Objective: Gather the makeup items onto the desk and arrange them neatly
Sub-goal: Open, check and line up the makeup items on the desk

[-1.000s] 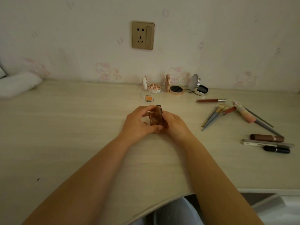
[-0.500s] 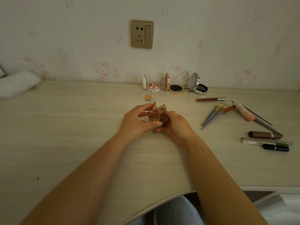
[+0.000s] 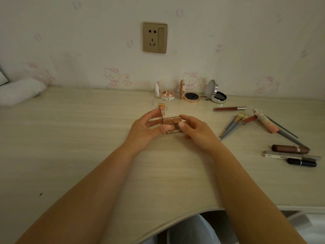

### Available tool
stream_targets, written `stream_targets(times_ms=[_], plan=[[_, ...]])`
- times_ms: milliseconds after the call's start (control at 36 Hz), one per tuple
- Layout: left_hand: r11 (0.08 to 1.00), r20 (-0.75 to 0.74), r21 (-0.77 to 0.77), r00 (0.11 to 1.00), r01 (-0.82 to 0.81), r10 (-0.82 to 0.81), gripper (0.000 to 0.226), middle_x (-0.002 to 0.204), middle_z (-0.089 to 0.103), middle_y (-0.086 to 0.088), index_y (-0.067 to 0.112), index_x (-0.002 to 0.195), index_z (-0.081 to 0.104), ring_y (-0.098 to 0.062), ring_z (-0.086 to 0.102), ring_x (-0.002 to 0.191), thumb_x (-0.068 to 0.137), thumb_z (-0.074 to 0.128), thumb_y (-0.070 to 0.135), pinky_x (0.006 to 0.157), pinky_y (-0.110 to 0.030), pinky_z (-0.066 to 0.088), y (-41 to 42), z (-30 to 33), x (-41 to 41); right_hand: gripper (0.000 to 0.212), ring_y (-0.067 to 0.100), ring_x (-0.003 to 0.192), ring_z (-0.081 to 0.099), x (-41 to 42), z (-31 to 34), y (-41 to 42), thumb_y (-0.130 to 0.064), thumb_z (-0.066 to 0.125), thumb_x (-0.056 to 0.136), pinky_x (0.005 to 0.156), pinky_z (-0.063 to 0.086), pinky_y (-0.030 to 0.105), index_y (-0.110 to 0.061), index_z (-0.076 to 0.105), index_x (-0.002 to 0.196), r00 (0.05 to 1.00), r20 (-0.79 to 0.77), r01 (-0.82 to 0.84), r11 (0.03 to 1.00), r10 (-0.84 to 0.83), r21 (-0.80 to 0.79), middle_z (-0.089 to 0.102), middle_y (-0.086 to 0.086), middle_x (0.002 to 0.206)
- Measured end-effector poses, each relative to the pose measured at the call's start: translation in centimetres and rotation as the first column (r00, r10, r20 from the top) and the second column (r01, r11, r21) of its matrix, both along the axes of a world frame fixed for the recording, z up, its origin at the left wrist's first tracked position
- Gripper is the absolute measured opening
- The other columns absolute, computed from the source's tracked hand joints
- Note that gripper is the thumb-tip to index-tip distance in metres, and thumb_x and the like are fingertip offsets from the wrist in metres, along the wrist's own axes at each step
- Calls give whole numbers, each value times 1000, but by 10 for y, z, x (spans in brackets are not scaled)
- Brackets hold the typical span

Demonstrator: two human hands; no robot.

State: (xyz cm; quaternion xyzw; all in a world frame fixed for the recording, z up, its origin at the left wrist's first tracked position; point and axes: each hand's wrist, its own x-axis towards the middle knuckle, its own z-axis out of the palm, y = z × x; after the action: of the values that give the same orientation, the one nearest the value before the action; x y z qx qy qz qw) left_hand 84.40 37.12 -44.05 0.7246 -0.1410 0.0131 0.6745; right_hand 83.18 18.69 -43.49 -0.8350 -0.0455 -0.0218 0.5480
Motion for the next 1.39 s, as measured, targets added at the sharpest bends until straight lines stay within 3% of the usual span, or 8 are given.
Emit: stream_targets(times_ms=[139,361,528,722,833,1139,1306,1389], plan=[[997,-21,60,998,57,-55,50,115,59,19,39,113,54,-7,60,110,74,76,16,92,-25,48,-4,-1,8,72,3,88,51,13,-3,-16,-26,77,75,74,38,10,-23,43,138,997,-6,-81,960,82,-268,56,-5,110],[990,-55,94,993,106,-102,61,132,53,5,26,128,50,-12,58,115,74,76,14,94,-24,47,-11,-3,29,72,1,80,52,35,-4,-28,-21,80,71,73,40,11,-27,45,133,995,4,-95,959,100,-268,57,-6,98],[982,-45,142,992,123,-118,56,117,54,13,27,124,50,-9,58,113,76,75,13,83,-9,47,-24,0,43,64,3,81,51,48,-4,-38,-21,80,71,71,39,10,-25,49,127,998,-4,-58,957,59,-284,54,-14,89],[964,-64,231,991,132,-121,59,124,51,7,25,134,45,-12,57,115,81,70,17,99,-25,42,-40,1,62,66,18,105,49,60,-12,-46,-28,76,75,90,40,28,-24,47,134,998,50,59,916,-42,-398,54,-2,108],[947,-51,293,992,129,-119,56,121,50,7,26,133,45,-8,55,110,83,69,18,94,-22,40,-51,3,67,68,24,121,41,62,-11,-47,-32,73,78,104,36,34,-19,44,137,997,28,81,867,-78,-491,47,6,128],[869,-53,483,995,102,-87,53,117,53,12,27,134,45,-5,52,103,85,65,32,87,-18,35,-49,3,75,68,27,128,31,60,-4,-48,-49,66,79,107,28,35,-23,43,138,991,-32,79,763,-130,-641,37,5,137],[838,-41,545,999,31,-11,56,124,61,5,23,135,48,-11,57,112,83,66,36,103,-32,42,-44,-4,78,66,26,128,31,60,-4,-47,-48,66,80,108,27,35,-23,45,137,989,-34,91,765,-146,-638,37,4,137],[825,-2,563,998,-46,56,54,117,64,5,22,132,52,-11,57,110,83,66,38,100,-29,42,-43,-6,75,65,26,128,31,60,-4,-47,-47,65,81,108,27,35,-24,44,137,989,-36,90,764,-147,-639,37,3,138]])
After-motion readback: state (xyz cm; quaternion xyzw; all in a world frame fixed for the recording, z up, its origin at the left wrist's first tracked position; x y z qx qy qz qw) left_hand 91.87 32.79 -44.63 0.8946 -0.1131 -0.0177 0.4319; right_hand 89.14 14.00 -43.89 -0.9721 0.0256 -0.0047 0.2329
